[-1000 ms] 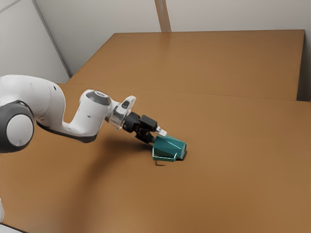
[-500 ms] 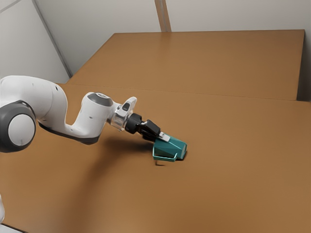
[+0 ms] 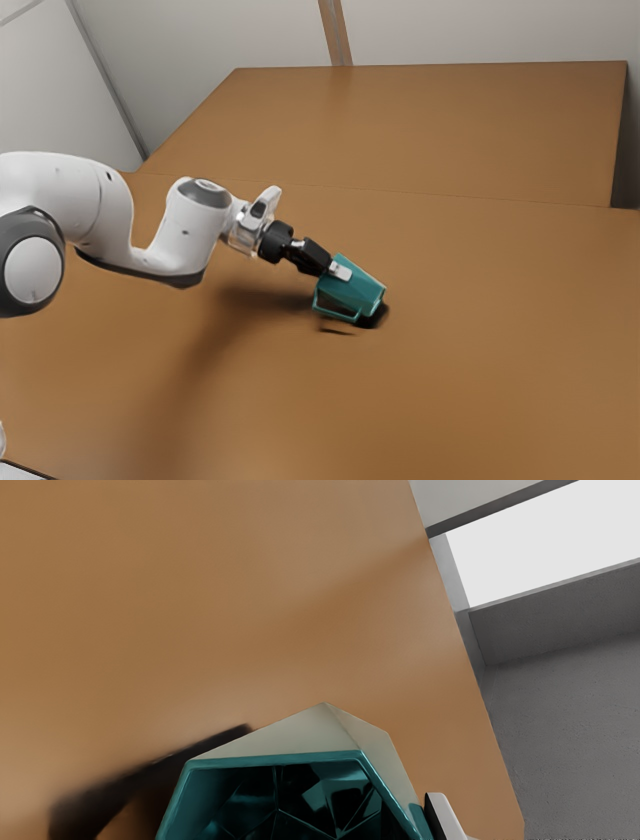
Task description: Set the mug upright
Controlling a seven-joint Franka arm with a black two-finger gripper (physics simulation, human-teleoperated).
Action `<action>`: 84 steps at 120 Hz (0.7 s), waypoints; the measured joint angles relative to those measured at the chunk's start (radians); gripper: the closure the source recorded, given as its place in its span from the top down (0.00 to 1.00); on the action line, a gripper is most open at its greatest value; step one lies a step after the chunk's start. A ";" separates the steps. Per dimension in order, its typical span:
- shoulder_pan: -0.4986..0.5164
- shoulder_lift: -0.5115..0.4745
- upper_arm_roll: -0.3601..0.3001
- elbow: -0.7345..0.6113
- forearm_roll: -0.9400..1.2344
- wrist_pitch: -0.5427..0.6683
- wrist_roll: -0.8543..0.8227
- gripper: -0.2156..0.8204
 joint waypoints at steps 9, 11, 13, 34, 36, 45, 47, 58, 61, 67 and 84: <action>-0.007 -0.026 0.000 0.000 0.017 0.007 -0.005 0.05; -0.008 -0.035 0.000 -0.001 0.025 0.010 -0.008 0.05; -0.010 -0.043 0.000 -0.001 0.036 0.014 -0.011 0.05; -0.024 -0.119 -0.002 -0.005 0.216 0.079 -0.063 0.04; -0.027 -0.128 -0.003 -0.005 0.243 0.090 -0.071 0.04; -0.044 -0.168 -0.003 -0.006 0.386 0.136 -0.117 0.04; -0.045 -0.178 -0.004 -0.006 0.421 0.144 -0.129 0.04; -0.049 -0.235 -0.017 -0.018 0.615 0.182 -0.205 0.04; -0.048 -0.250 -0.023 -0.027 0.668 0.193 -0.228 0.04; -0.048 -0.270 -0.033 -0.037 0.761 0.211 -0.273 0.04; -0.039 -0.297 -0.042 -0.058 0.949 0.244 -0.396 0.04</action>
